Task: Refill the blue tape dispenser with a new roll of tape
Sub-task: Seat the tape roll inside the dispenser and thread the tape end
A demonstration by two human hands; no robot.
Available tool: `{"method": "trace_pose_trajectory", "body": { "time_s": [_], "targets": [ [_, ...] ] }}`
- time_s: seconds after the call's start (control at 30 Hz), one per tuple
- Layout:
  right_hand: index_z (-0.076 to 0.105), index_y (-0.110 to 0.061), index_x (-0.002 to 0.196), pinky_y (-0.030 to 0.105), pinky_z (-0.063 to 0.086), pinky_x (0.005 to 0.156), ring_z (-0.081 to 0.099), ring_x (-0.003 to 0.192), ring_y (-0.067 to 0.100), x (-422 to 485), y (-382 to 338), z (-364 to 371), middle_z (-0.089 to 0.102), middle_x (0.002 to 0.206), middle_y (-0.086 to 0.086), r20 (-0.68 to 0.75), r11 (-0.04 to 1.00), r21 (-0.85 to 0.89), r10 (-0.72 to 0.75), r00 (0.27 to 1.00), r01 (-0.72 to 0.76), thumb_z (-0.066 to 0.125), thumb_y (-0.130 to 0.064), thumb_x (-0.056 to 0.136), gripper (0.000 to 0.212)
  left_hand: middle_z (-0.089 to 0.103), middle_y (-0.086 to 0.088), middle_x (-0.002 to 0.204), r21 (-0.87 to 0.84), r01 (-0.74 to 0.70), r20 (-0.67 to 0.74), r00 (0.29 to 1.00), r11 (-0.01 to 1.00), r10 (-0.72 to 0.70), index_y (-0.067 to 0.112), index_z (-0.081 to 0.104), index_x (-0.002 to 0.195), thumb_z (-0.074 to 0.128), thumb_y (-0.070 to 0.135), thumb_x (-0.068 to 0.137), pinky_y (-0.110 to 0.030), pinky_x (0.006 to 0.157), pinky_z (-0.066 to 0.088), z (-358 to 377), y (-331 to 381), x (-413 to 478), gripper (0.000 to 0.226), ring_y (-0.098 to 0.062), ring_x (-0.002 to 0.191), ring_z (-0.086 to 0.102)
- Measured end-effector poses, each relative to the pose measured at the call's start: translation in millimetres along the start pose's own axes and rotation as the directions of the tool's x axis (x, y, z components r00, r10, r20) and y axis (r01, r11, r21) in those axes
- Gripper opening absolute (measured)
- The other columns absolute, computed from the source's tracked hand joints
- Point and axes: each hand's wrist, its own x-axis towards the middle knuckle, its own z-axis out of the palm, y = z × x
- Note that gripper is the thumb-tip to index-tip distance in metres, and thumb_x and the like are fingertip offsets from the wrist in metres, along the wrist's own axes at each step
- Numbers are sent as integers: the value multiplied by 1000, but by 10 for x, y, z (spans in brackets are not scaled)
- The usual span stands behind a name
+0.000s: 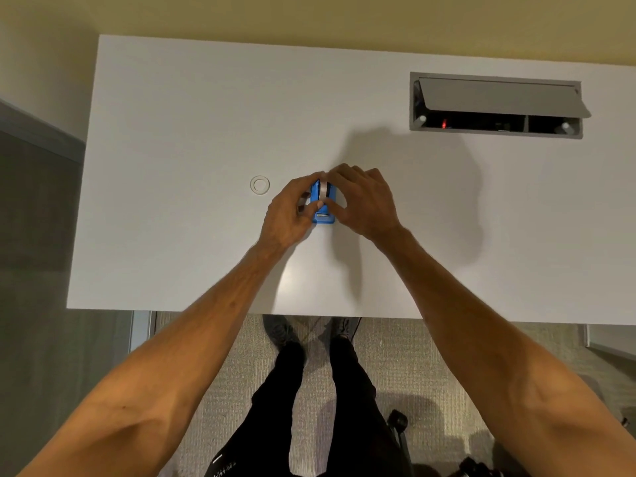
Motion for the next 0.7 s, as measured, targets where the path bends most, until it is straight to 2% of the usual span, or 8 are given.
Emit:
{"method": "trace_pose_trajectory", "body": {
  "time_s": [0.07,0.2,0.27,0.4,0.6,0.7],
  "targets": [
    [66,-26,124,37,52,87,70,97,18,22,-15,11,73,115,-7,-8,999,-29,14,1000,-14,67,-50,95,39,68,-4,146,6,-7,6,1000,1000,7,14,57,154,70,30,105,-27,109,57,-4,-24,6,53,-23,128,70],
    [66,-25,116,39,52,84,69,88,17,52,-70,20,74,104,-8,-23,997,-57,58,998,-60,67,-51,91,36,68,-3,145,-1,-15,4,1000,1000,15,16,58,154,70,32,105,-6,102,48,7,-59,17,52,-20,126,70],
    [67,-25,114,39,52,84,68,86,17,54,-88,22,74,102,-8,-24,995,-51,86,996,-87,65,-50,92,33,68,-1,146,-16,-10,4,1000,1000,10,19,58,153,70,34,104,-11,103,51,16,-69,14,53,-18,126,69],
    [68,-25,114,38,52,85,69,89,16,73,-101,17,74,105,-8,3,991,-31,131,991,-131,61,-49,94,32,67,-2,147,4,-21,21,1000,1000,21,19,56,155,71,32,104,-31,110,58,16,-95,38,54,-21,128,70],
    [71,-26,116,38,51,86,69,92,15,79,-86,14,75,110,-9,4,988,33,153,988,-153,60,-43,97,28,68,-2,147,19,-14,23,1000,1000,14,18,57,154,72,30,103,-30,110,56,6,-99,56,54,-22,128,69],
    [67,-26,120,38,51,89,68,95,15,55,-97,18,73,113,-9,29,989,47,140,990,-141,59,-52,95,36,68,-2,147,-9,-12,16,1000,1000,12,19,58,154,71,32,104,-32,111,57,23,-109,51,53,-21,128,69]
  ]
}}
